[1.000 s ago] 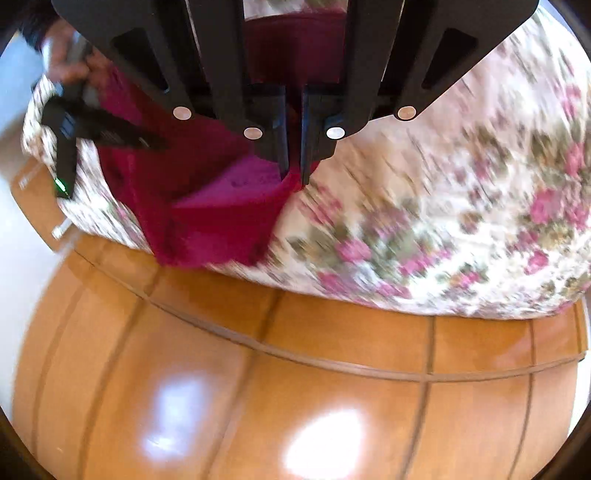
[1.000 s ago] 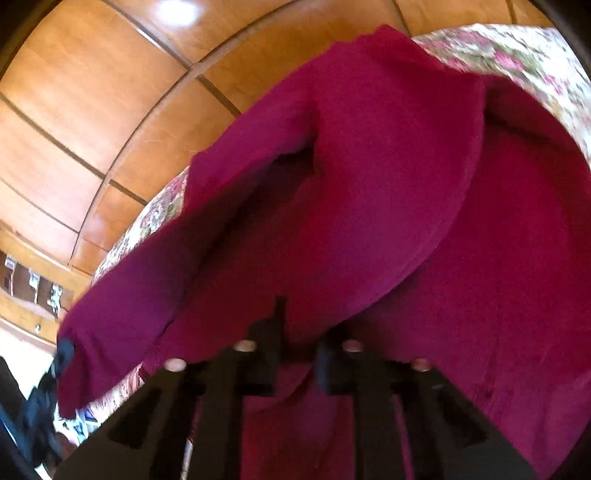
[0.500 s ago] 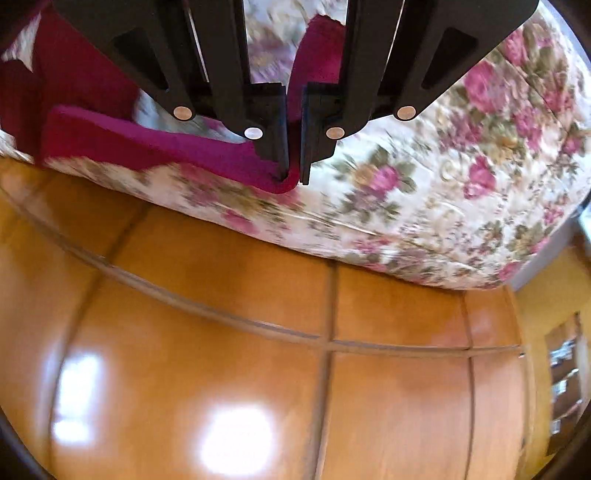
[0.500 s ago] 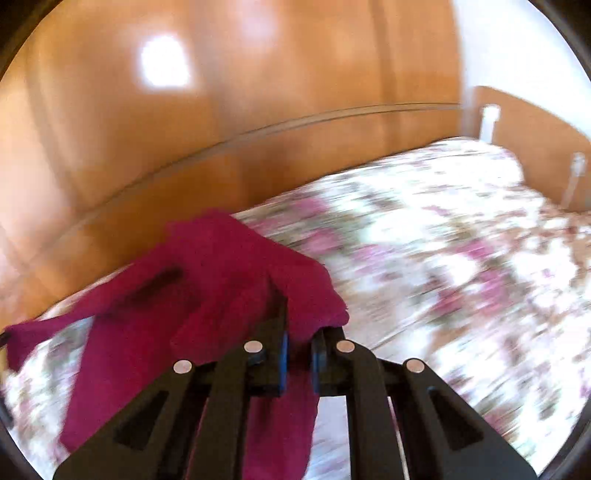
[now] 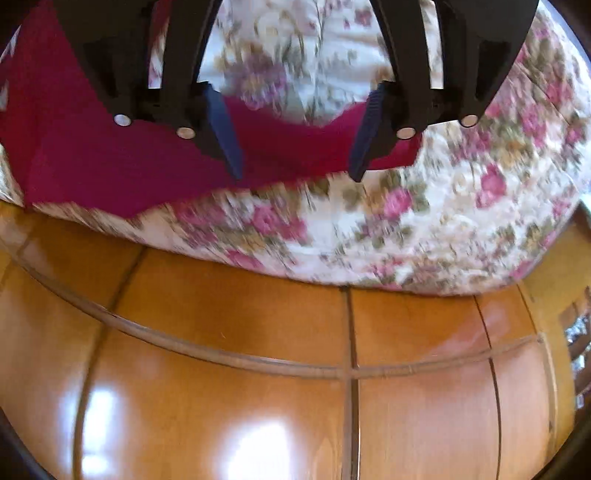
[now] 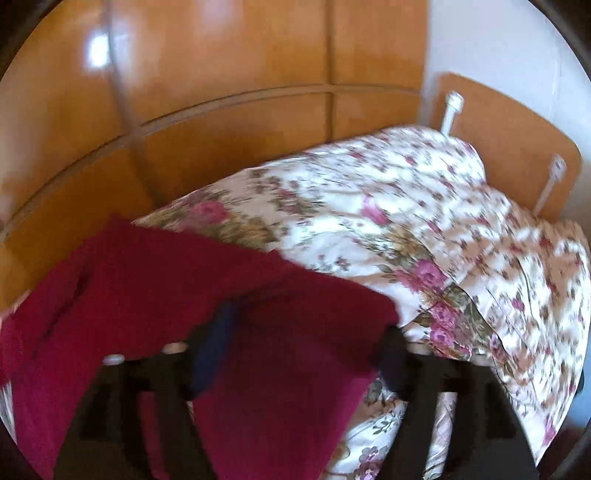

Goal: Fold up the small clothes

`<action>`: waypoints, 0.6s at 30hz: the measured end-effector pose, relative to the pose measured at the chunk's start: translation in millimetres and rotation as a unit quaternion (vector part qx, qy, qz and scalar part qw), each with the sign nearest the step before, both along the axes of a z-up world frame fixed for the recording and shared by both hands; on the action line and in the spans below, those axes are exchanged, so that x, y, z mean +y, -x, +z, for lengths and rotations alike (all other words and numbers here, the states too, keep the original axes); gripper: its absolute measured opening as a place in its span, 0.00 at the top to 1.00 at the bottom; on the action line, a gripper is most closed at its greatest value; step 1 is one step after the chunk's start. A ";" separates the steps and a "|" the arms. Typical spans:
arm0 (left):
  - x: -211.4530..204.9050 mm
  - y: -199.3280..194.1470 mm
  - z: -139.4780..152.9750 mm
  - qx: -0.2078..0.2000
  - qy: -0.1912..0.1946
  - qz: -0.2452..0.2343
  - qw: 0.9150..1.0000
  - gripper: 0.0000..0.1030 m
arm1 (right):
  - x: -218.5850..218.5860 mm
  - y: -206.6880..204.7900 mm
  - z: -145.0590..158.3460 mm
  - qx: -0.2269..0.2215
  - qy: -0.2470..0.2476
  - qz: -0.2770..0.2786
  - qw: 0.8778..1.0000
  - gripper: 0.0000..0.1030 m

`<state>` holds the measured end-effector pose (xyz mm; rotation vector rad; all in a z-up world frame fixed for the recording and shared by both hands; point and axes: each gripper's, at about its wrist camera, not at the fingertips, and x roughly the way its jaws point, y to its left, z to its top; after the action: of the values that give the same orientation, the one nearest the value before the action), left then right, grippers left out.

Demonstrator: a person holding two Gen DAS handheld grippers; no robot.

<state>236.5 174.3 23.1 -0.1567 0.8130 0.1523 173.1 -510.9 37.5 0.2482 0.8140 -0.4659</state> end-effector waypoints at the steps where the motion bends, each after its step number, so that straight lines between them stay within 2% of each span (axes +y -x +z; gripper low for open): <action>1: -0.8 10.0 -3.9 0.004 0.016 -0.015 1.000 0.41 | 3.4 -1.3 -2.2 0.010 0.010 0.006 1.000 0.21; 3: -3.4 31.2 -9.7 0.006 0.033 -0.036 0.999 0.41 | 2.3 -1.9 -6.7 0.041 0.026 0.007 0.999 0.21; 5: -6.5 51.7 -14.8 0.005 0.059 -0.063 0.996 0.41 | -12.1 -4.4 -11.3 0.064 0.009 -0.008 0.998 0.20; 7: -12.6 70.3 -21.8 0.017 0.096 -0.099 0.990 0.41 | -36.6 8.9 -12.0 0.050 -0.043 -0.057 0.996 0.06; 8: -15.9 77.5 -25.0 0.020 0.111 -0.113 0.987 0.41 | -46.1 16.4 -10.9 0.033 -0.084 -0.064 0.994 0.06; 10: -28.0 88.0 -35.7 0.036 0.136 -0.142 0.980 0.41 | -59.6 36.7 -12.0 0.002 -0.183 -0.070 0.981 0.06; 11: -34.3 89.5 -40.9 0.043 0.139 -0.151 0.978 0.41 | -57.5 45.7 -11.9 -0.006 -0.201 -0.067 0.977 0.06; 14: -60.0 90.9 -59.0 0.066 0.141 -0.182 0.971 0.41 | -18.1 69.6 -11.4 0.005 -0.215 0.021 0.976 0.10; 18: -81.8 86.2 -79.1 0.089 0.130 -0.196 0.968 0.42 | 63.8 107.2 -31.7 0.044 -0.235 0.148 0.960 0.26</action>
<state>150.2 92.6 -56.0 -0.2288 1.0256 -0.3188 65.9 -447.1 5.8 0.5393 1.0262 0.0058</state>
